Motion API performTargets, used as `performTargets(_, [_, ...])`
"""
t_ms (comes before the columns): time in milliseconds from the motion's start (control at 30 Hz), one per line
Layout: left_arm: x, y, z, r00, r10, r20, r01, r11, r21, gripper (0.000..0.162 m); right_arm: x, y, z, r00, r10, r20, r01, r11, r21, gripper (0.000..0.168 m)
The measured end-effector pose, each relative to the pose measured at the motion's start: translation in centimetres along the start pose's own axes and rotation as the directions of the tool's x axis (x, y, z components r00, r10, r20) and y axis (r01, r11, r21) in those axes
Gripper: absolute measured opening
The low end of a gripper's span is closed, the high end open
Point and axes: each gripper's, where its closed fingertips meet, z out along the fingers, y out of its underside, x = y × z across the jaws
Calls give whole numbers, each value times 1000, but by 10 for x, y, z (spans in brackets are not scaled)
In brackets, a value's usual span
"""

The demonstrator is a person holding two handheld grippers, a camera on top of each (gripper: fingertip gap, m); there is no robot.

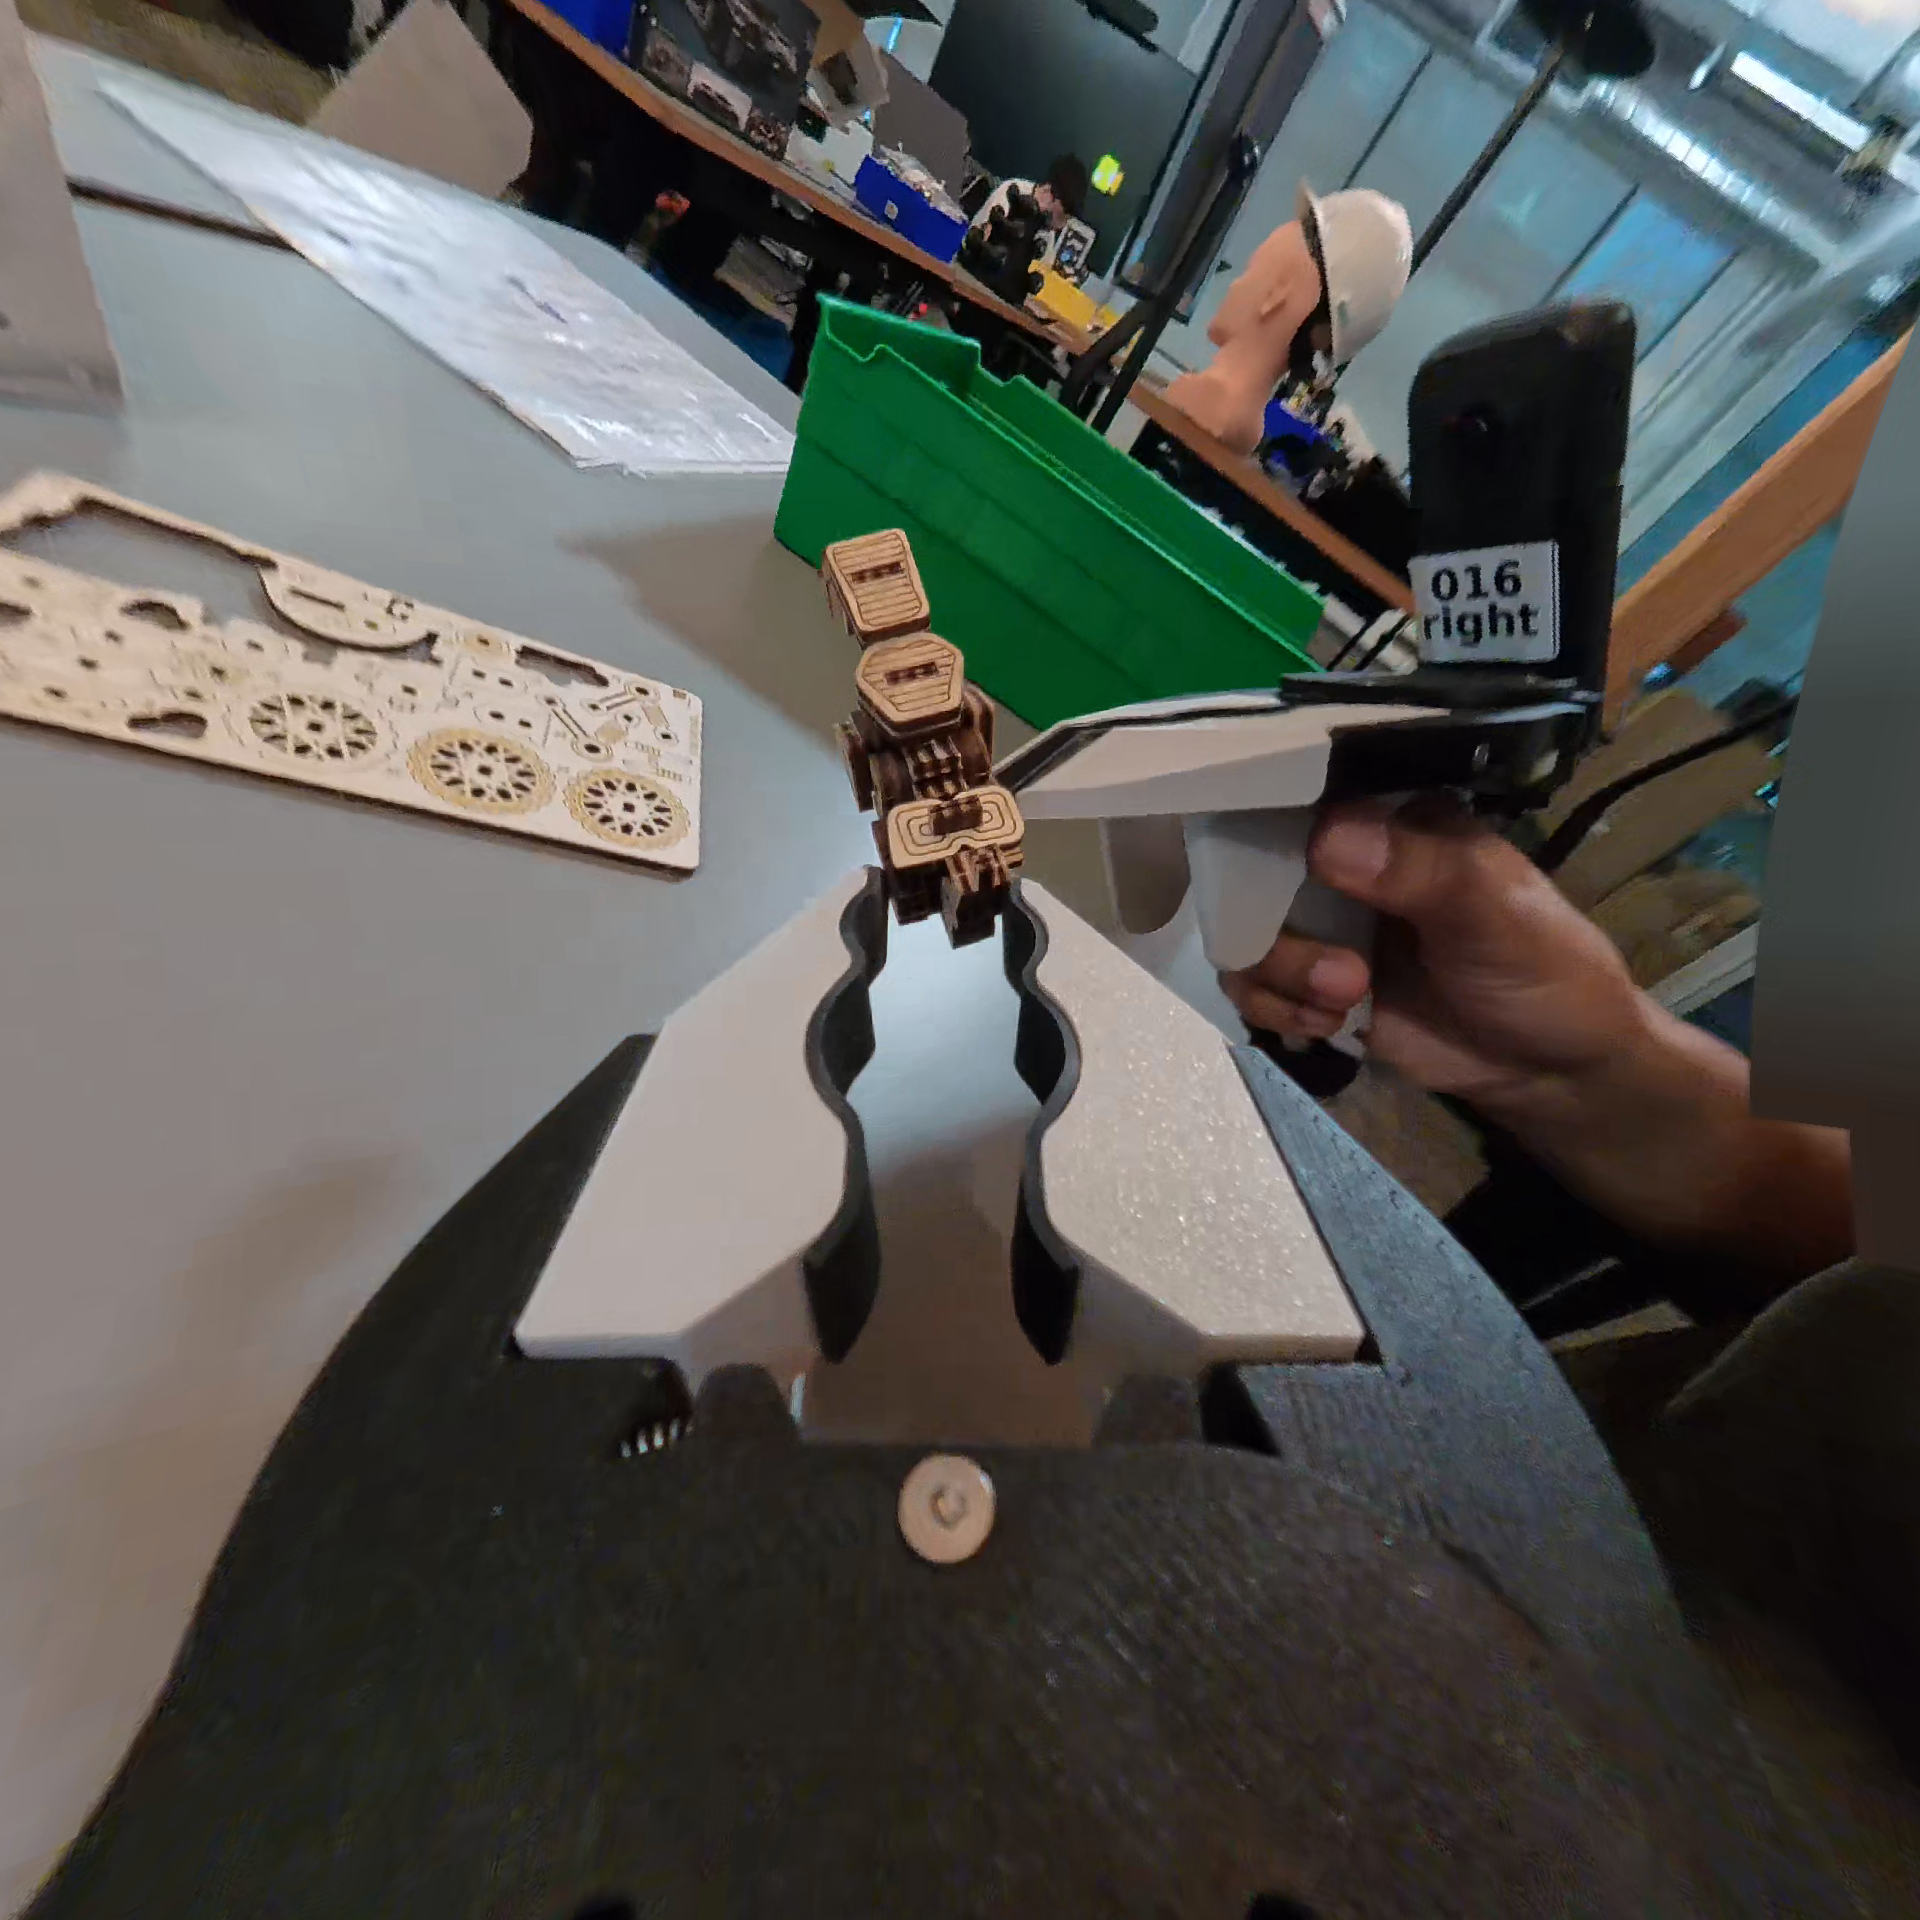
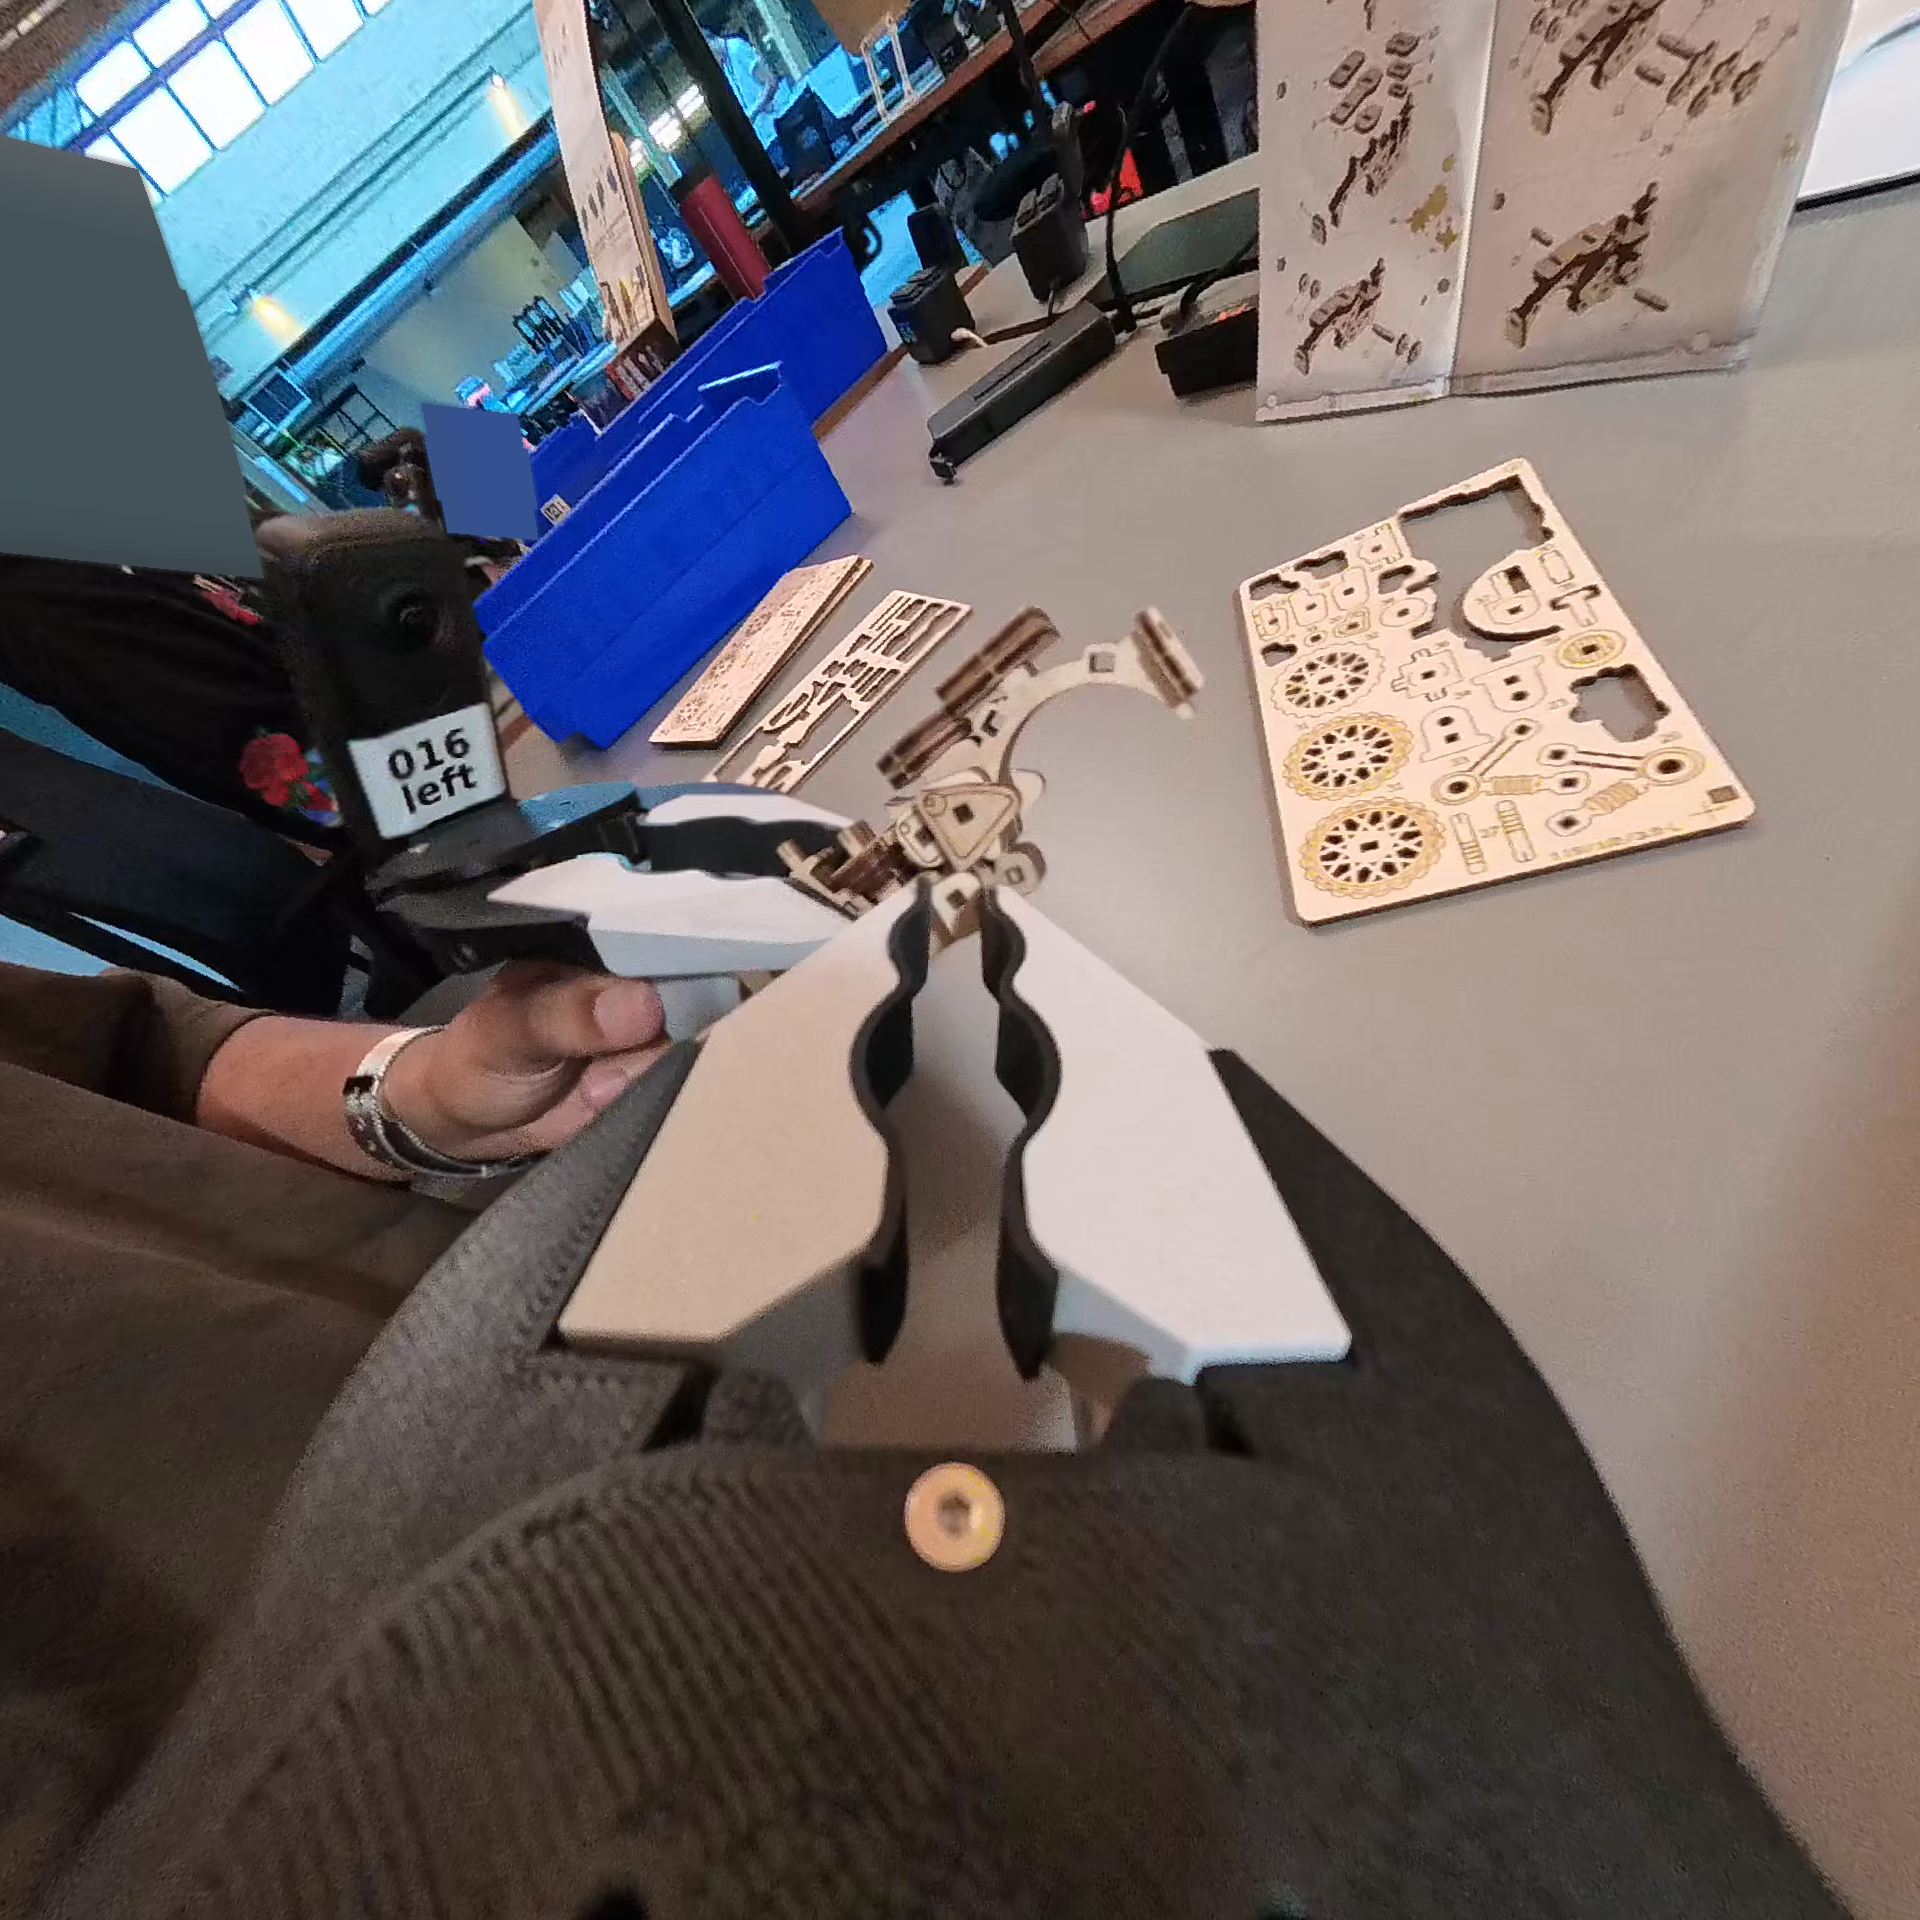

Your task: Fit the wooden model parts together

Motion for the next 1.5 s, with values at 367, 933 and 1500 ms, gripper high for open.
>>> performTargets(367, [1,-1,0,998,-57,-18,58,998,23,20,-2,-2,-1,1000,-1,14,1,1000,26,0])
performTargets(933, [1,15,4,930,-350,-114,344,936,-70,20,5,7,1,999,-27,-17,27,999,-24,0])
performTargets(1500, [-26,22,-2,914,-405,-24,399,908,-124,20,27,23,-6,999,0,-38,-5,994,-112,0])
